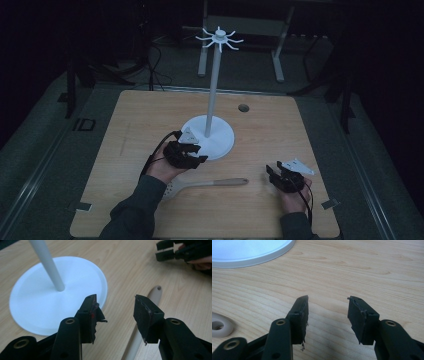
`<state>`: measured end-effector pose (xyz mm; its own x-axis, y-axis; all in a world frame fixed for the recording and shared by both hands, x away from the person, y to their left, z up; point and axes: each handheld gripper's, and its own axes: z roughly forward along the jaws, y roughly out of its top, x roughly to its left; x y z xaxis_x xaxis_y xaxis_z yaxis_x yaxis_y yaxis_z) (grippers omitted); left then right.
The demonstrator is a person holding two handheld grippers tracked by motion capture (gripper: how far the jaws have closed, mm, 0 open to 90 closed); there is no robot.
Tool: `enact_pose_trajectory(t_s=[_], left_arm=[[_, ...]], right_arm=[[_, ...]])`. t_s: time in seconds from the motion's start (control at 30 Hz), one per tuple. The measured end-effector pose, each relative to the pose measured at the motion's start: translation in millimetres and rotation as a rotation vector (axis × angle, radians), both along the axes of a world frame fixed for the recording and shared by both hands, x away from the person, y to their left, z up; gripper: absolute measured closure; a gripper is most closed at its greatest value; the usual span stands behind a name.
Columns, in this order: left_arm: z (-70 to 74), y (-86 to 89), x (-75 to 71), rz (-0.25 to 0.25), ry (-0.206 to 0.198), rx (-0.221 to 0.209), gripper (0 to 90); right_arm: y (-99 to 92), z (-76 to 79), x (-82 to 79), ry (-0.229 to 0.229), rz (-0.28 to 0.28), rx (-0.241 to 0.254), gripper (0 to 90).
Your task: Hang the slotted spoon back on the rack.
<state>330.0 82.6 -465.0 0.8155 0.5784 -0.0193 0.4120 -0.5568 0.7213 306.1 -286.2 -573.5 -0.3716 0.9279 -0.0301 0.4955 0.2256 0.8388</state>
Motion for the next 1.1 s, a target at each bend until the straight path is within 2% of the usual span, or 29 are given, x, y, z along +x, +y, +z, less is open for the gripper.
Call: enact_pose_trajectory(t_s=[0.37,0.43,0.67,1.1], left_arm=[[-3.1,-11.9,3.9,-0.045,0.025,0.057,56.2],[-3.9,-13.3,4.9,-0.040,0.030,0.081,56.4],[-7.9,-19.5,6.5,-0.076,0.044,0.139,57.1],[-14.9,-32.0,10.8,-0.091,0.068,0.203,58.4]], right_arm=[[-0.1,0.0,-0.1,-0.001,-0.002,0.002,50.1],[-0.1,0.0,-0.1,-0.001,-0.002,0.002,50.2],[-0.4,0.0,0.0,-0.001,-0.001,0.004,50.2],[-0.7,0.1,-0.3,-0.001,0.000,0.007,50.3]])
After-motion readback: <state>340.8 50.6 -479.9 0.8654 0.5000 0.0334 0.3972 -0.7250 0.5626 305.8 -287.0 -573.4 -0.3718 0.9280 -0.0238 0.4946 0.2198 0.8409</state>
